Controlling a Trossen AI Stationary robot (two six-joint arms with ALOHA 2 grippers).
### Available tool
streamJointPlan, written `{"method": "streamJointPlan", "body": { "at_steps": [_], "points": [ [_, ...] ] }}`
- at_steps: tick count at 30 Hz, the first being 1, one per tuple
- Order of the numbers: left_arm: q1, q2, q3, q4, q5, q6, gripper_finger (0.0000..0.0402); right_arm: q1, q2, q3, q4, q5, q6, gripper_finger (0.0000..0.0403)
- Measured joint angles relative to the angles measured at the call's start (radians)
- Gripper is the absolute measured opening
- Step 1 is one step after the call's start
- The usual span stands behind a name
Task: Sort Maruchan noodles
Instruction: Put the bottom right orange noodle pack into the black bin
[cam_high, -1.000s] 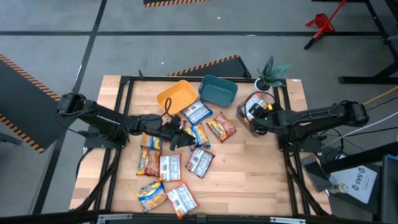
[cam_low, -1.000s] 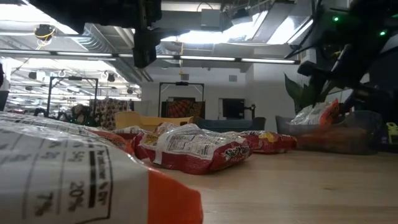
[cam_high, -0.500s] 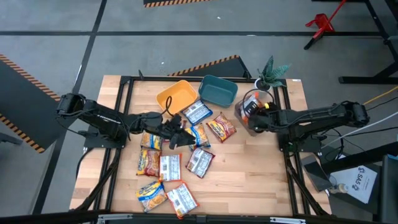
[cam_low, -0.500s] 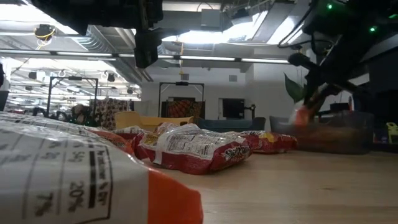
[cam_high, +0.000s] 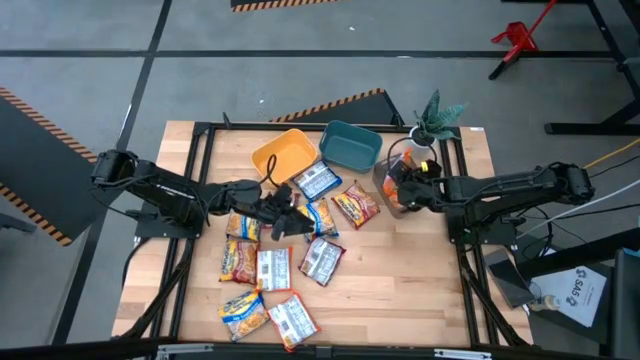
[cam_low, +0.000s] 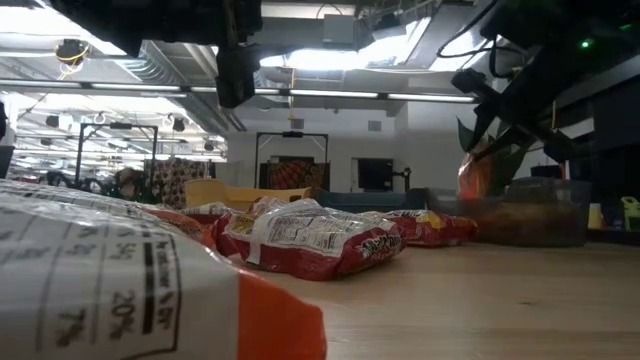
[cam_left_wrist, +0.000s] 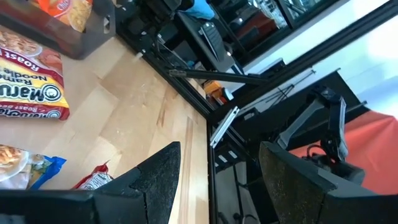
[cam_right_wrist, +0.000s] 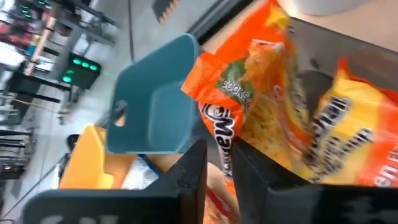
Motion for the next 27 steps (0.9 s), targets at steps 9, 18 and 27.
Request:
{"method": "streamJointPlan", "body": {
  "at_steps": [9,18,27],
  "points": [
    [0.004,0.0,0.0,0.0,0.028,0.016,0.0215,-0.063,0.0,0.0,0.255,-0.015,-0.303,0.0122],
    [0.035,0.0,0.0,0.0,0.109,0.015,0.0215,-0.16,0.0,0.143,0.086,-0.414,-0.735,0.0102],
    [0.035,0.0,0.0,0.001,0.08,0.002,0.0215,-0.158,0.018,0.272,-0.299,-0.477,-0.876,0.0059]
  ]
}}
